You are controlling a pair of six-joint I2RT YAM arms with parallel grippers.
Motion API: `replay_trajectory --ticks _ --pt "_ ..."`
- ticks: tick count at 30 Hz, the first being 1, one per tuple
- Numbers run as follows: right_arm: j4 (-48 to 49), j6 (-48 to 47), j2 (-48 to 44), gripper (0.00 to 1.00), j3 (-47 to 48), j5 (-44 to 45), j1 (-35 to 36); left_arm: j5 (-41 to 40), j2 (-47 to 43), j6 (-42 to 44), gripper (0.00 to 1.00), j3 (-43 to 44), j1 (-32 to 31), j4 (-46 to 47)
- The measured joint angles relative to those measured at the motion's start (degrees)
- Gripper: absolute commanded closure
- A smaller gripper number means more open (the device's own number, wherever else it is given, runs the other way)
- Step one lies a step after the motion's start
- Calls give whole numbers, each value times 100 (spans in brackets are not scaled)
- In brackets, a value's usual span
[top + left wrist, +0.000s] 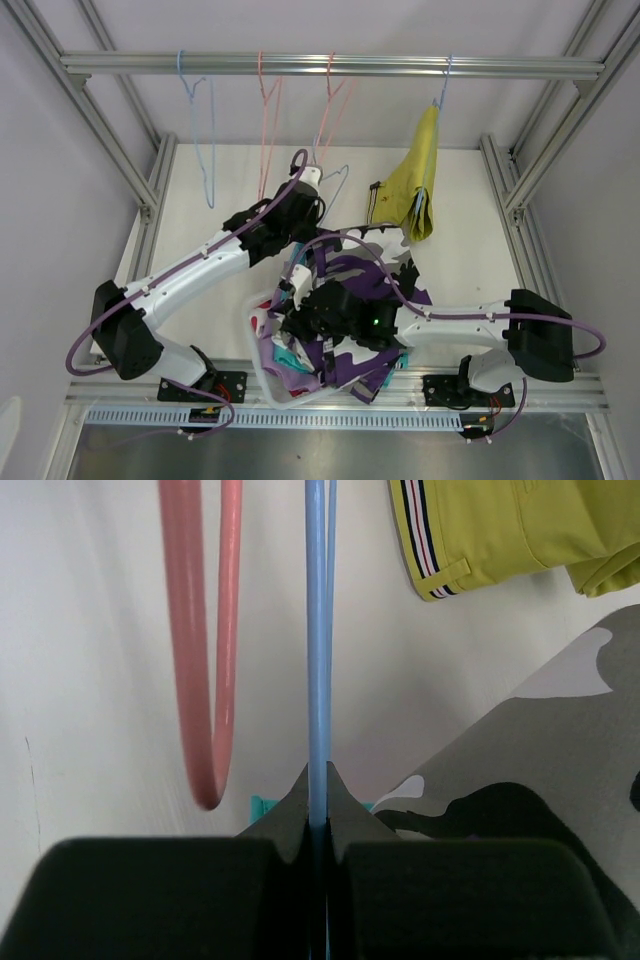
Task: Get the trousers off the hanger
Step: Place the trousers in the bin.
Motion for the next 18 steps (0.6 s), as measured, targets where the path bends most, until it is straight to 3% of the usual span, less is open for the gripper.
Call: replay_trajectory --ticks 1,5,8,11,18 --pt "127 44 7 97 -85 50 31 22 0 -2 100 0 0 0" --pt "398 214 61 57 -238 240 142 68 -9 -39 100 0 0 -2" --pt "341 267 63 40 -212 369 317 103 -22 -42 99 0 0 -2" --pt "-17 254 0 34 -20 546 511 144 -31 -44 100 0 0 -2" --pt "-1235 264 -833 30 435 927 848 208 -57 -44 100 0 0 -4"
